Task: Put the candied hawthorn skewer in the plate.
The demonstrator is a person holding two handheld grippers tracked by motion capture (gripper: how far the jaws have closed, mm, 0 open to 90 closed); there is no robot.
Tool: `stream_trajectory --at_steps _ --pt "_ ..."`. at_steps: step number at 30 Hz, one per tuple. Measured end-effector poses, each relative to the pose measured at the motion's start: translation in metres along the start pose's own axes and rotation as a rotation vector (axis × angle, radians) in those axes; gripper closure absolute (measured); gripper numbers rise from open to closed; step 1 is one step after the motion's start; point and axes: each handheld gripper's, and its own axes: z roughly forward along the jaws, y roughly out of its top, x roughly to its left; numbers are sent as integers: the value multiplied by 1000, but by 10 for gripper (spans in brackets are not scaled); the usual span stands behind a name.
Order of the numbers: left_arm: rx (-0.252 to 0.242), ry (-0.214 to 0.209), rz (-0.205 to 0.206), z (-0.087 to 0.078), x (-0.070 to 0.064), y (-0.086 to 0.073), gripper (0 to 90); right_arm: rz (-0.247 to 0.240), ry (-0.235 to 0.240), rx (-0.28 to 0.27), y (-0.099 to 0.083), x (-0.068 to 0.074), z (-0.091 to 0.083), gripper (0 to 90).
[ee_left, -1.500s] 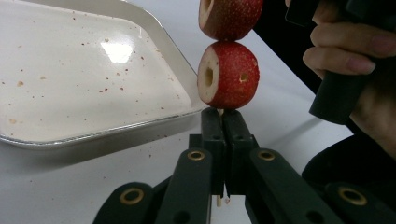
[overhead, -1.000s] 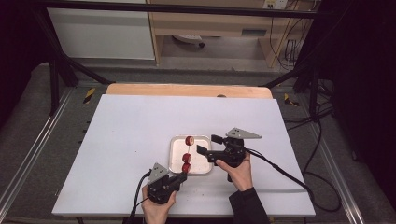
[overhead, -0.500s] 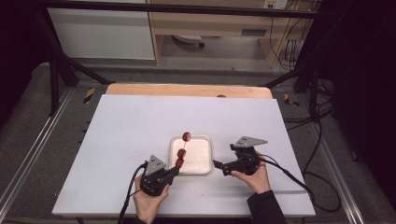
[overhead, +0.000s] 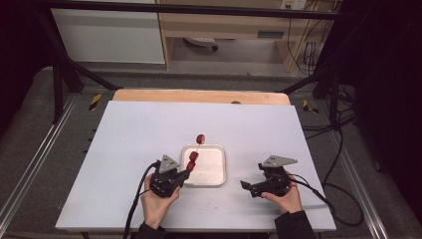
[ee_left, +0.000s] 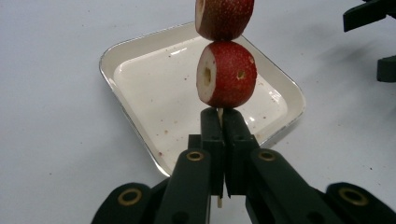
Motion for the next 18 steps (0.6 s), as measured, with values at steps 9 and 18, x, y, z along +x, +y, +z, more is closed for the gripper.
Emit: stream_trajectory --at_steps 9,18 --pt "59 20 32 11 3 17 884 -14 -10 8 -10 -2 -9 15" --pt "155 56 48 31 3 20 884 -10 -11 3 -14 -4 -12 15"
